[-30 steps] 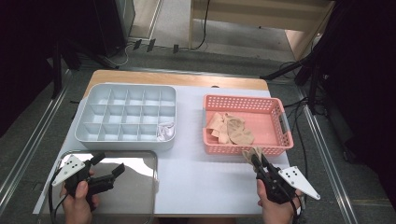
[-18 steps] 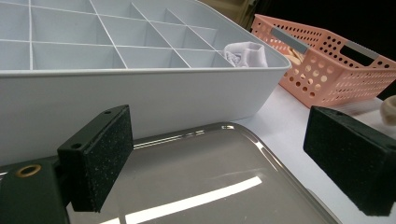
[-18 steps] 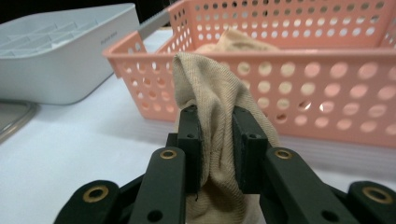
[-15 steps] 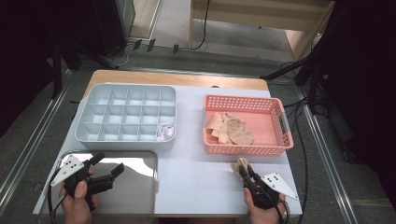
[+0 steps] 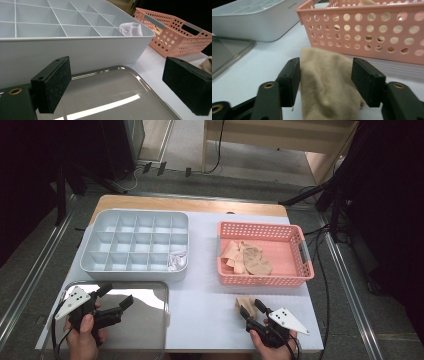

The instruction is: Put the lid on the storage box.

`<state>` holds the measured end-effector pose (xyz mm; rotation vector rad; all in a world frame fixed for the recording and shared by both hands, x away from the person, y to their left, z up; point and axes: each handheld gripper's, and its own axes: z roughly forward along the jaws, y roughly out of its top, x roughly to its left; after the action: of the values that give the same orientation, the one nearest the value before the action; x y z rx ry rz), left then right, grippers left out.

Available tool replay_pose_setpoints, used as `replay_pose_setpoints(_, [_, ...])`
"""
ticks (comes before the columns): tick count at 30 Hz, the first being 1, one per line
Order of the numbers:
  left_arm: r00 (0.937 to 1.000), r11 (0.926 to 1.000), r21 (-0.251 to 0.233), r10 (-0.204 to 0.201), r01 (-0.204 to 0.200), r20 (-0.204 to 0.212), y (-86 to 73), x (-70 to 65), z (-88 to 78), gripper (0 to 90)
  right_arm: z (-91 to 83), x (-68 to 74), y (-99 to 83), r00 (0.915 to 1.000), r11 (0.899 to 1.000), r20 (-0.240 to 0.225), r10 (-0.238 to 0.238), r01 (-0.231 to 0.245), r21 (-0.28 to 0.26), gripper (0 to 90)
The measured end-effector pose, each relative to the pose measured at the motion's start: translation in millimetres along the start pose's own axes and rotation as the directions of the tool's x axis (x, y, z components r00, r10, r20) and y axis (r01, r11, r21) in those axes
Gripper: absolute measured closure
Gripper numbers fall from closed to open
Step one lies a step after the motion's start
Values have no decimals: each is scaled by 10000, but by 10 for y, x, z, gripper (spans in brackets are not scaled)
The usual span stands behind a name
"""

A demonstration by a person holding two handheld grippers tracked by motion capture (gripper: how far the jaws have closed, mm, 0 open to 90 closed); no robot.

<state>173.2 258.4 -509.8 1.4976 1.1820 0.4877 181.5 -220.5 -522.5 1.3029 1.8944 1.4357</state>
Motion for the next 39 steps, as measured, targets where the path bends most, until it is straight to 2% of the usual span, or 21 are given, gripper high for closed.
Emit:
replay_pose_setpoints(2, [10000, 10000, 4, 13, -13, 6, 1, 0, 2, 86, -12, 0, 14, 10000, 10000, 67, -17, 17, -54, 351])
replay_pose_setpoints(5, [10000, 10000, -4, -34, 34, -13, 3, 3, -4, 86, -50, -12, 44, 9993, 9992, -217, 318, -323, -223, 338])
replay_pose_setpoints(19, [10000, 10000, -1, -63, 63, -26, 3, 9, -6, 86, -156, -82, 272, 9986, 9974, 245, 473, -459, -563, 355])
replay_pose_setpoints(28, [9999, 9999, -66, -98, 98, -24, 5, 11, -11, 86, -100, -92, 401, 9970, 9970, 456, 627, -605, -482, 303])
replay_pose_setpoints(39, [9999, 9999, -45, -104, 103, -22, 3, 16, -7, 86, 7, -117, 612, 9958, 9986, 790, 467, -446, -283, 218])
